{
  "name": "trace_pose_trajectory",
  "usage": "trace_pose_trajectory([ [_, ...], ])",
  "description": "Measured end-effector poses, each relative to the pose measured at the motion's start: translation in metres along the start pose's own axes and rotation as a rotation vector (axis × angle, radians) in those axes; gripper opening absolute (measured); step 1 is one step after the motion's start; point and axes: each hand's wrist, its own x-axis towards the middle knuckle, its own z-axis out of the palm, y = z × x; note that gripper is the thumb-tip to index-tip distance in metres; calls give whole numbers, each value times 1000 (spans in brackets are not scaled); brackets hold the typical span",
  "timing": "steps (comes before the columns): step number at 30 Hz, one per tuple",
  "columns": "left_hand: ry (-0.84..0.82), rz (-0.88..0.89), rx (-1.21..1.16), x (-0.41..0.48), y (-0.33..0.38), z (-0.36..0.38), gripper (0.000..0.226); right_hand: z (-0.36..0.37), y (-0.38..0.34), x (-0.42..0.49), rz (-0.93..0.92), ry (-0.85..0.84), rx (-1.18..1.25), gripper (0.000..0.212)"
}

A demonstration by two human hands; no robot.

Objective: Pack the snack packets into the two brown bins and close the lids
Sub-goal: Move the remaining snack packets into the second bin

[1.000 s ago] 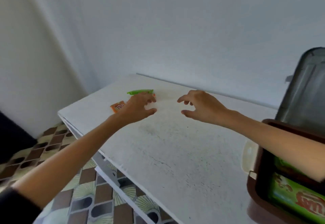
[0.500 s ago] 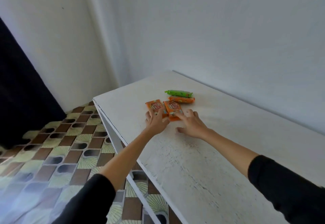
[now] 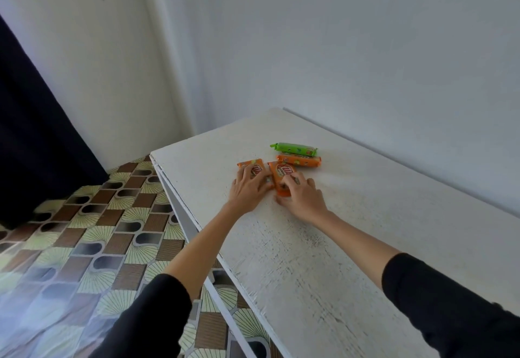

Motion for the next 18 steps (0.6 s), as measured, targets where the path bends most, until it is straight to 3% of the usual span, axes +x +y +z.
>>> trace_pose_trajectory([
  [4, 62, -18, 15, -1, -1, -5, 40, 2, -11, 8, 47, 117, 16, 35],
  [8, 99, 48, -79, -2, -20, -9, 15, 1, 3, 7, -4, 195, -33, 27],
  [11, 108, 31, -116, -1, -33, -11, 29, -2, 5, 7, 71, 167, 25, 44],
  [15, -23, -45, -17, -1, -27, -7, 56, -6, -9, 19, 204, -29, 7, 78],
  [18, -65, -89, 45, -1, -20, -4, 61, -2, -12, 27, 180, -36, -61, 78],
])
